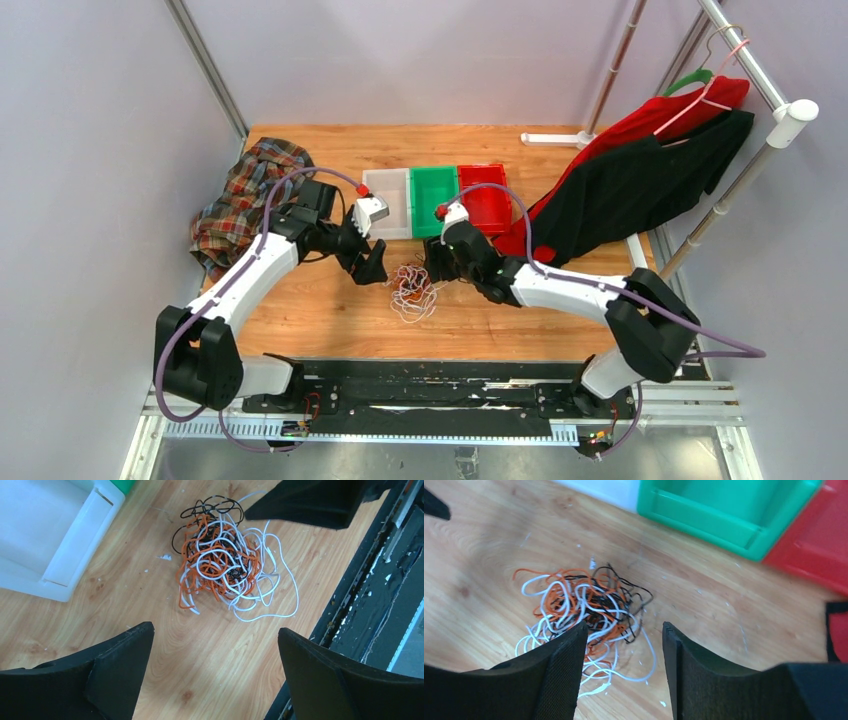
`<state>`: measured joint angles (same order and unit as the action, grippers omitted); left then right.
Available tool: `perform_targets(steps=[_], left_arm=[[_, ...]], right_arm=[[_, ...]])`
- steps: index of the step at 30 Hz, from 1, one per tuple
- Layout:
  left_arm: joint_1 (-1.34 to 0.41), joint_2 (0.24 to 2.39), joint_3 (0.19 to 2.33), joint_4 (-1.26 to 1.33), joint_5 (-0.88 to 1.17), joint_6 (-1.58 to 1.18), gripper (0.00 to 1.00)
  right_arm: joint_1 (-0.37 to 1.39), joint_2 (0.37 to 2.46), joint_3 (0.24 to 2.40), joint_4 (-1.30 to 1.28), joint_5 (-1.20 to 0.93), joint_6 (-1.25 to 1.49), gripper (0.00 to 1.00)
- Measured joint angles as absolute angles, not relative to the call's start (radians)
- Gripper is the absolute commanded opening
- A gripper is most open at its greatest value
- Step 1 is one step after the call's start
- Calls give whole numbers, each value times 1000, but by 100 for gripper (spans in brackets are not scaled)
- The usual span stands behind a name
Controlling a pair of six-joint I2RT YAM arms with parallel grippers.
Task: Untangle the cables
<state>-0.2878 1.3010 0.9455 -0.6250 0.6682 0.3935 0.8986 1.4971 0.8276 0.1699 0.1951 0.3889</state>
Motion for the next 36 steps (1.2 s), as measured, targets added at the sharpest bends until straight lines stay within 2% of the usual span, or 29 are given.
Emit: perform_targets(steps=[5, 14, 17, 21, 22, 28, 36], left_arm=[[-288, 1301, 973, -638, 681, 394, 99], [-289, 1300, 982, -683, 698, 411, 99], [-289, 1300, 984, -695, 699, 415, 99], [-289, 1297, 988, -705, 699, 417, 99], [-289, 1296, 989, -707, 699, 418, 99], [-289, 1295, 1005, -723, 699, 425, 98], [-289, 1287, 1082, -745, 724, 435, 96]], right_arm=[[876, 1575, 905, 157, 93, 274, 51], [835, 1687, 982, 154, 33, 171, 46], [834, 1729, 1004, 152, 22, 152, 35], [834, 1763, 1013, 152, 15, 127, 5], [834, 1766, 1013, 152, 14, 128, 1], [834, 1715, 1006, 161, -7, 122, 1], [834, 1495, 990, 175, -163, 136, 1]])
